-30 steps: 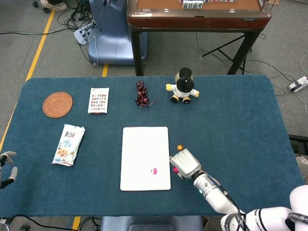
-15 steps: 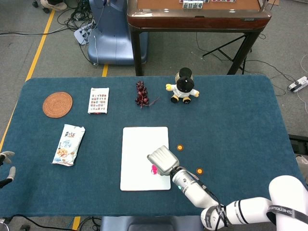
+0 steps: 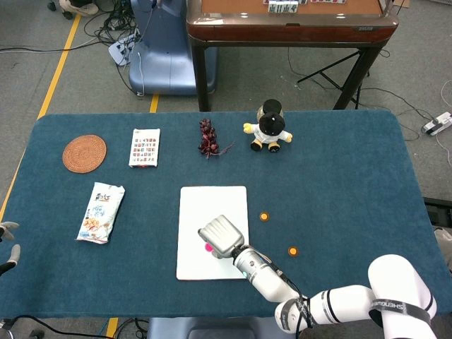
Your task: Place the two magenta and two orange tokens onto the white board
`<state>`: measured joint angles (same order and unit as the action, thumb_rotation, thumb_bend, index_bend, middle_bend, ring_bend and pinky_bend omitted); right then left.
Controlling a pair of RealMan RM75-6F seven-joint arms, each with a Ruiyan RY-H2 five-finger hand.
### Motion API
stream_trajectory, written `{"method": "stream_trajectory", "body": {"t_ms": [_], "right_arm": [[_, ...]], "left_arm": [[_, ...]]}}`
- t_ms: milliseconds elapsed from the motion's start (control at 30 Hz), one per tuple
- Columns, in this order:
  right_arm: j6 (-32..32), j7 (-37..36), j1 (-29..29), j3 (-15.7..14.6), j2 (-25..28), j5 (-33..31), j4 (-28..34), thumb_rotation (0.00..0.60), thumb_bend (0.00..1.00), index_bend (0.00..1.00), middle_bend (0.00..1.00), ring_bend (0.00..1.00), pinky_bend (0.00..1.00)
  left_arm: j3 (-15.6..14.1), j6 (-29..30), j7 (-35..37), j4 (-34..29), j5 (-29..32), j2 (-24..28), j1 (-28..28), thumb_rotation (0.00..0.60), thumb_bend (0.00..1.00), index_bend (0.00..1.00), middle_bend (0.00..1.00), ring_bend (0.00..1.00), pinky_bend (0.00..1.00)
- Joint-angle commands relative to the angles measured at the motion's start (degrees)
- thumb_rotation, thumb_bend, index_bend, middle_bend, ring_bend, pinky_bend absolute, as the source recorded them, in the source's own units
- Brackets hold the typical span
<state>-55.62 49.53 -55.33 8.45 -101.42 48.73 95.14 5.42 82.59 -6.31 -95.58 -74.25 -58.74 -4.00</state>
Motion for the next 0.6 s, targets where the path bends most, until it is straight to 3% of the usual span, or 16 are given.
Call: {"method": "stream_trajectory", "body": {"t_ms": [33,233,400,600], "right_arm": [[0.6,-1.3,-0.7,0.1,-1.3,0.2,-1.8,0.600,0.11,0.42,1.00,1.00,1.00],[0.8,-2.9,-1.0,-0.3,-2.2,0.9,-3.8,0.600,0.01,0.32,1.00,1.00,1.00],[-0.5,-3.1,-0.3,-1.3,-0.5,1.9,-2.6,0.600,0.02,0.31,1.00,1.00,1.00],[-4.3,-1.4,2.1,-3.8,6.0,2.5,3.3,0.600,0.09,0.31,1.00,1.00,1.00]], "left_arm": [[0.0,0.1,0.3,-0.1,0.0,0.2,0.1,0.600,0.44,0.40,0.47,0.43,0.53],[-0.1,0.1,0.4,-0.2,-0.4,0.3,0.1,0.600,0.44,0.40,0.47,0.43,0.52],[-0.2,0.0,0.1,-0.3,-0.6,0.2,0.0,0.600,0.44,0.40,0.47,0.43,0.52],[-0.1,0.1,0.0,-0.2,-0.5,0.2,0.0,0.600,0.44,0.40,0.47,0.43,0.53]]}}
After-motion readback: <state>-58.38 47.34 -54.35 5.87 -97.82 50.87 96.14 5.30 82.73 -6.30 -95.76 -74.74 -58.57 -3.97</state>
